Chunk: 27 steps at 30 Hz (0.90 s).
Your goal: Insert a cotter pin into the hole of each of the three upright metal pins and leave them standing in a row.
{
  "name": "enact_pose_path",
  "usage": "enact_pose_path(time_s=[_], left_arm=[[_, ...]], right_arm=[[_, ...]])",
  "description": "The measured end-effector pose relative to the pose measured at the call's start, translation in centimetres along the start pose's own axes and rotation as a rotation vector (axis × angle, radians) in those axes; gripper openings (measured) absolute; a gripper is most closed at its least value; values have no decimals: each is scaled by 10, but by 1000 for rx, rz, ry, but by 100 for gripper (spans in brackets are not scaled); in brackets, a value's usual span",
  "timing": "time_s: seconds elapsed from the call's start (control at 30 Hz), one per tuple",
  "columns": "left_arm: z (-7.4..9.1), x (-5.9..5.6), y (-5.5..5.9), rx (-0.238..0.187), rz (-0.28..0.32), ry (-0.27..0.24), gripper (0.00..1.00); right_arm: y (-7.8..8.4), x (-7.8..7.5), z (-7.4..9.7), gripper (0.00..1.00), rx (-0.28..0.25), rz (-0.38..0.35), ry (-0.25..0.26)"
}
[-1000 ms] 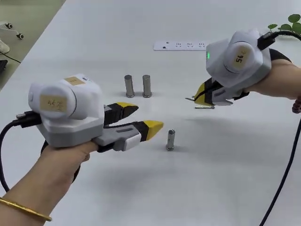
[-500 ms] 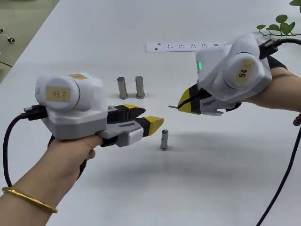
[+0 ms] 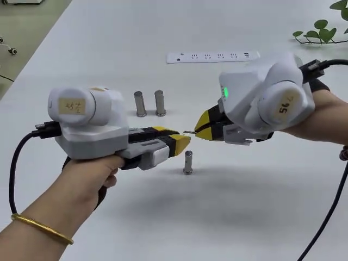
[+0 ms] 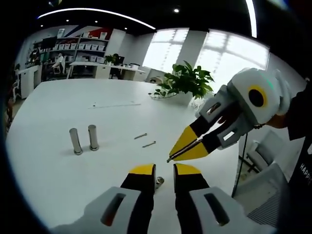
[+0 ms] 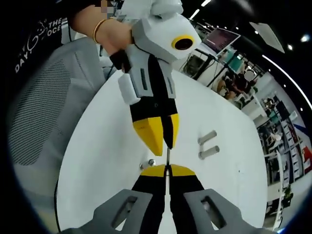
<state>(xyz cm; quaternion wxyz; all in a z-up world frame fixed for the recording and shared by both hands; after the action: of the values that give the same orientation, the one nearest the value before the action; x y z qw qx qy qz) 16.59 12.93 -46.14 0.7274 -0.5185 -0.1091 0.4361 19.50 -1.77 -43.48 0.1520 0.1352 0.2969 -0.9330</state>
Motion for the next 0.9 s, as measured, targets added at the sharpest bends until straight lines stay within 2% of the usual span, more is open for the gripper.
enact_pose_path(time_s=[0.13,0.43,0.9], left_arm=[[0,-2,0,-3,30,20,7],[0,-5,3,11,49,39,2],[0,-4,1,0,94,48,0]], right_arm=[[-2,2,-1,0,4,11,-5],[-7,6,-1,0,0,22,-8],[-10,8,-2,0,-9,24,-1]])
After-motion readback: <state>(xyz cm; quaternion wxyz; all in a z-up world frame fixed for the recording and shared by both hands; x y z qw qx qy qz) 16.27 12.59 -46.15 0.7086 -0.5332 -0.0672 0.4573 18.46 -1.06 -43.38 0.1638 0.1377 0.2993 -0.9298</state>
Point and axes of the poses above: the centre of the closed fingertips' face, and the gripper's own axes: z roughly backward along the fingers, x roughly to its left, y roughly out of its underside, the point moved 10 cm from there along z, roughly backward along the fingers, and after that the axes turned 6 degrees about -y, right-handed, at the moved point
